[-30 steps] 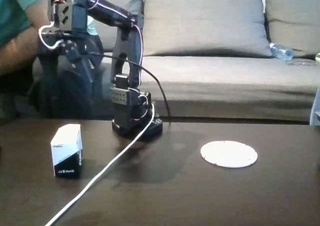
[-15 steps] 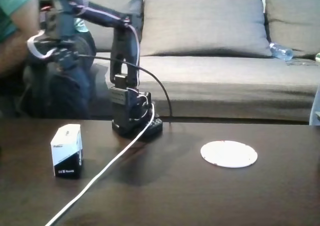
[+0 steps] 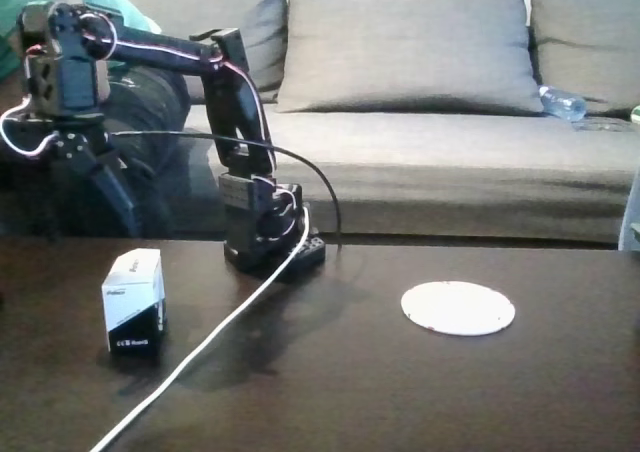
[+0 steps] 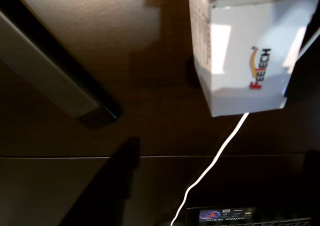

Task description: Grasp a servo box and put it on the zirlivani.

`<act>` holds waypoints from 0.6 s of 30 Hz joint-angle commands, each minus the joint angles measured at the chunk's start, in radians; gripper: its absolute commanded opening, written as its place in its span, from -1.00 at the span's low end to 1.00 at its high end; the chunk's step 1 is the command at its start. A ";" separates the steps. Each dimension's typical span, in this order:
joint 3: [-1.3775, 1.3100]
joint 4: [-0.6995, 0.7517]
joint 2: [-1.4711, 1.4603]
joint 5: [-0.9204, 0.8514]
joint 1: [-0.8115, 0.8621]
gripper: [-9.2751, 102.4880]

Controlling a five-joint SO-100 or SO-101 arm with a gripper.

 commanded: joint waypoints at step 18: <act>0.106 0.041 -0.005 -0.049 -0.038 -0.13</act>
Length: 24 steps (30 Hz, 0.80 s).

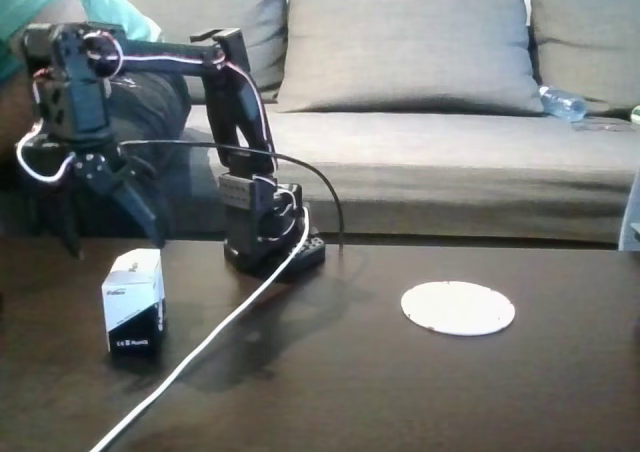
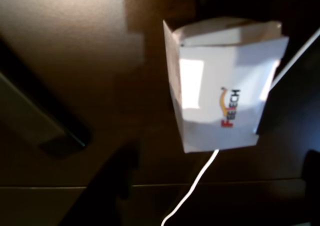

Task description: Grasp a servo box and put it on the zirlivani.

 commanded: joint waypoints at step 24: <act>0.189 -0.104 -0.002 0.049 -0.023 -0.13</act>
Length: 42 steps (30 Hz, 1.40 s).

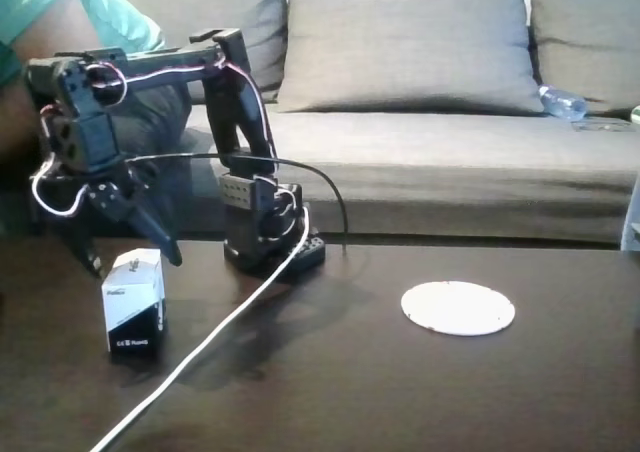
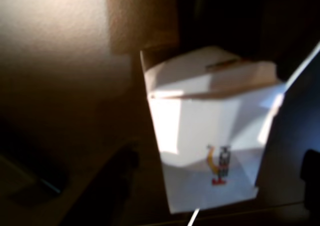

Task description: Grasp a servo box and put it on the zirlivani.

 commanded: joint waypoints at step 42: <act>-0.110 0.143 0.046 0.069 -0.055 -0.61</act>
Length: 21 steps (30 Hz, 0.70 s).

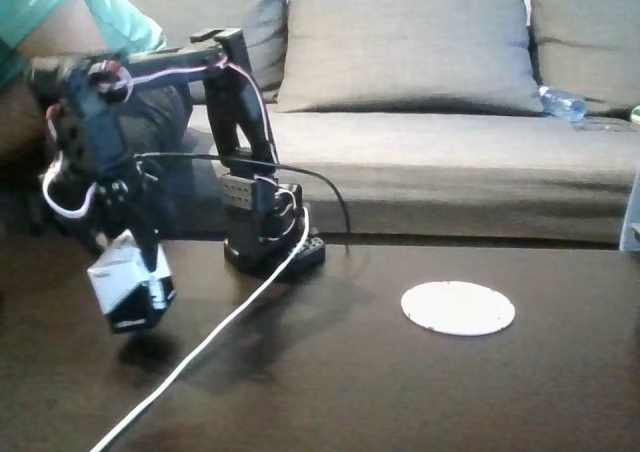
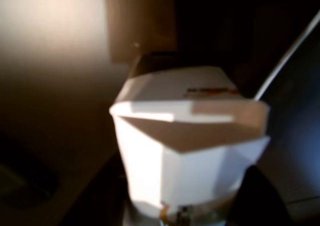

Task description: Grasp a servo box and put it on the zirlivani.

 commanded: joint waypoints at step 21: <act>0.304 0.063 0.670 0.356 -0.569 -0.61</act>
